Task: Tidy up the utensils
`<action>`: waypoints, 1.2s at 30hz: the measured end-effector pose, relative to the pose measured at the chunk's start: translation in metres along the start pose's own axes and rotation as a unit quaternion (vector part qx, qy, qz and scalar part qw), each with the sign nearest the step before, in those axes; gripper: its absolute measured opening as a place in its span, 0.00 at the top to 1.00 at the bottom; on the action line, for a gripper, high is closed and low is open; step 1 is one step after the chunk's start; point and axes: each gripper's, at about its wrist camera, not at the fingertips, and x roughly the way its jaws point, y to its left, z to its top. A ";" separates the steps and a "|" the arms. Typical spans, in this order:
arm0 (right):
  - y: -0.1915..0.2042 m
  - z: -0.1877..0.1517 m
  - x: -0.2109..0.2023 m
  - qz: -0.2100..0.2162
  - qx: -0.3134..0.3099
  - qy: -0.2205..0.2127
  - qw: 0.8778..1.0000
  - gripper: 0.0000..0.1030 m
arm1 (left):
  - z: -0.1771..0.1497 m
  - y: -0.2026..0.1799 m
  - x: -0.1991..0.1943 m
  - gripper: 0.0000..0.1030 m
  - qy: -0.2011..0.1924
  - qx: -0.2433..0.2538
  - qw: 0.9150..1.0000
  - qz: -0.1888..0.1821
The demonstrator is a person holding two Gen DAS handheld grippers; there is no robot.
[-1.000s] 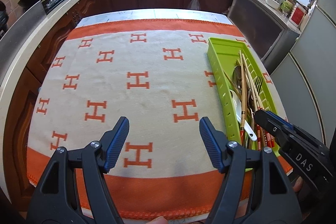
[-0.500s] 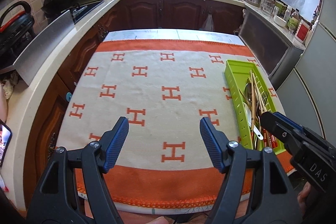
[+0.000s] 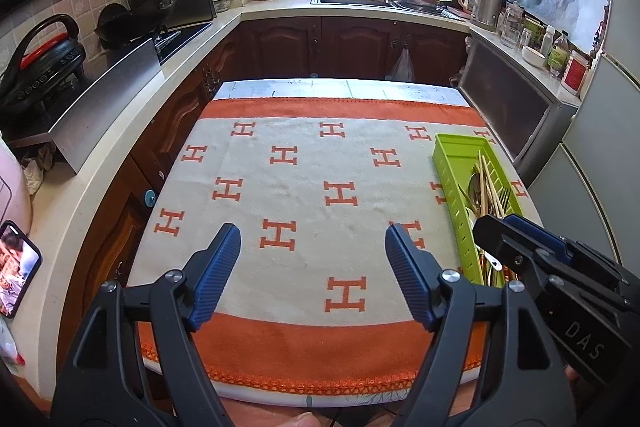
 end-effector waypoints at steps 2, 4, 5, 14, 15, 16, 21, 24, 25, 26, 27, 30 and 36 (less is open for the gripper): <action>0.001 -0.001 0.001 0.000 0.000 0.000 1.000 0.66 | -0.001 0.002 -0.003 0.29 0.000 -0.001 1.000 0.001; 0.001 -0.001 0.000 0.000 0.000 0.001 1.000 0.66 | -0.002 0.001 -0.003 0.29 0.000 -0.002 1.000 -0.001; 0.002 -0.001 0.000 0.001 0.000 0.000 1.000 0.66 | -0.002 0.001 -0.004 0.29 0.001 -0.002 1.000 -0.001; 0.001 -0.001 0.000 0.000 0.000 0.000 1.000 0.66 | -0.005 0.002 -0.005 0.29 0.001 -0.003 1.000 -0.002; 0.001 -0.001 0.000 0.000 0.000 0.000 1.000 0.66 | -0.004 0.002 -0.003 0.29 0.001 -0.003 1.000 -0.002; 0.001 -0.001 0.000 0.001 0.000 0.000 1.000 0.66 | -0.004 0.002 -0.004 0.29 0.001 -0.003 1.000 -0.001; 0.001 -0.002 0.001 0.000 0.001 0.002 1.000 0.66 | -0.004 0.003 -0.003 0.29 0.003 -0.003 1.000 -0.002; 0.001 -0.003 0.000 -0.002 0.004 0.003 1.000 0.66 | -0.006 0.004 -0.004 0.29 0.005 -0.003 1.000 -0.002; 0.001 -0.004 0.000 -0.002 0.004 0.003 1.000 0.66 | -0.007 0.004 -0.004 0.29 0.005 -0.003 1.000 -0.002; 0.001 -0.004 0.000 -0.003 0.005 0.003 1.000 0.66 | -0.007 0.004 -0.004 0.29 0.005 -0.003 1.000 -0.002; 0.001 -0.004 0.000 -0.003 0.005 0.003 1.000 0.66 | -0.006 0.004 -0.004 0.29 0.005 -0.003 1.000 -0.002; 0.000 -0.005 0.000 -0.005 0.007 0.003 1.000 0.66 | -0.008 0.004 -0.003 0.29 0.006 -0.003 1.000 -0.003; 0.000 -0.006 0.000 -0.007 0.008 0.003 1.000 0.66 | -0.008 0.004 -0.001 0.29 0.007 -0.002 1.000 -0.004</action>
